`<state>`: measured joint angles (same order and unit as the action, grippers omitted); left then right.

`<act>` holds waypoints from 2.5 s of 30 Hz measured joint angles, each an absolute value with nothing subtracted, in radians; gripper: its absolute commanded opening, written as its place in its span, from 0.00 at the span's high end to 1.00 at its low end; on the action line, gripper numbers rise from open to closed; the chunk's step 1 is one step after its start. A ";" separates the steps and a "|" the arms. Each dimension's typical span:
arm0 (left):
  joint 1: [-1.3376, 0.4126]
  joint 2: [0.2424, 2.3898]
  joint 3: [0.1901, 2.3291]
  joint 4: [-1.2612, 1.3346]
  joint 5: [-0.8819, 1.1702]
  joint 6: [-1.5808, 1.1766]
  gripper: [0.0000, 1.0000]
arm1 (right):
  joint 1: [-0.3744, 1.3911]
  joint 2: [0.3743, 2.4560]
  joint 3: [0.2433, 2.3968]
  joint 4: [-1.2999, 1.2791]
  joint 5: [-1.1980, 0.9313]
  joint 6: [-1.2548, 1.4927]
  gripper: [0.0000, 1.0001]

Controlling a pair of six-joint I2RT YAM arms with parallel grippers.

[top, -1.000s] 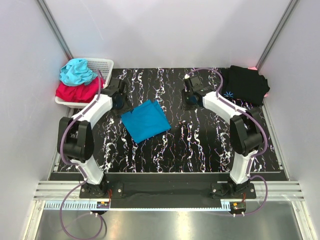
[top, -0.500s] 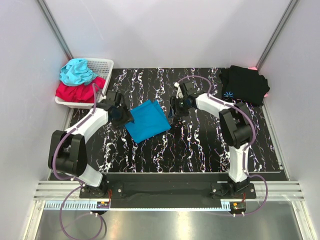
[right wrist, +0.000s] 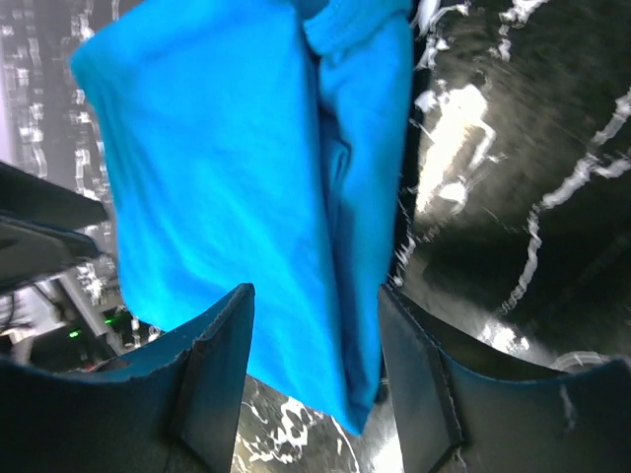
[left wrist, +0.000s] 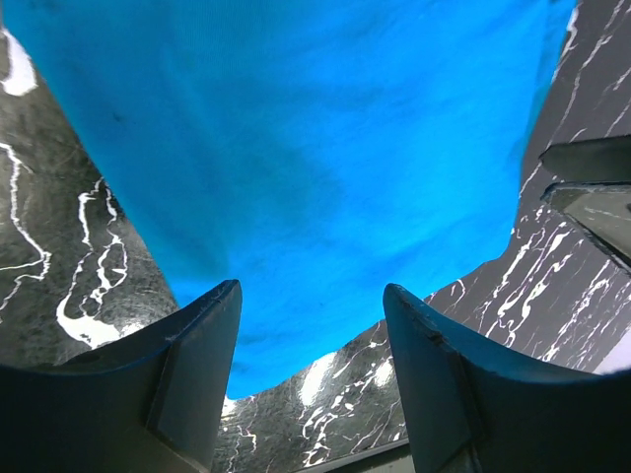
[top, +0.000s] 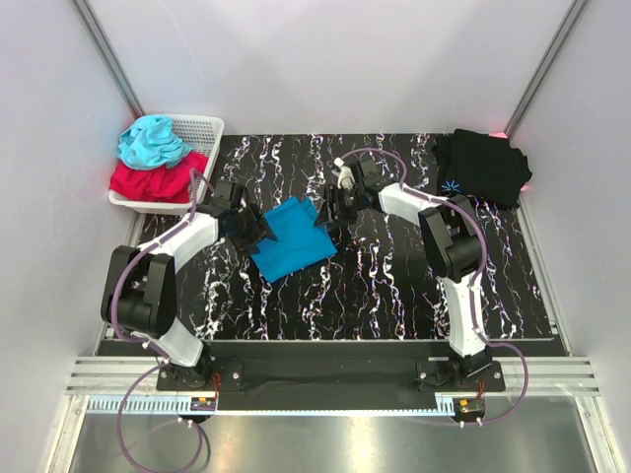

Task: Fold and stack the t-shirts
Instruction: Neatly place the folded tshirt to the corner

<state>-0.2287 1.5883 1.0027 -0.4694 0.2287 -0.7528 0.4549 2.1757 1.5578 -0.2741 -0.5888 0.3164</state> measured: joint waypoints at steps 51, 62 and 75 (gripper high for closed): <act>-0.208 1.597 1.003 -0.477 0.229 -0.728 0.35 | 0.440 2.210 1.539 -0.174 -0.516 0.302 0.48; -0.205 1.601 1.003 -0.477 0.229 -0.722 0.35 | 0.430 2.156 1.527 -0.199 -0.503 0.279 0.48; -0.205 1.602 1.003 -0.478 0.229 -0.711 0.36 | 0.418 2.162 1.527 -0.203 -0.527 0.249 0.38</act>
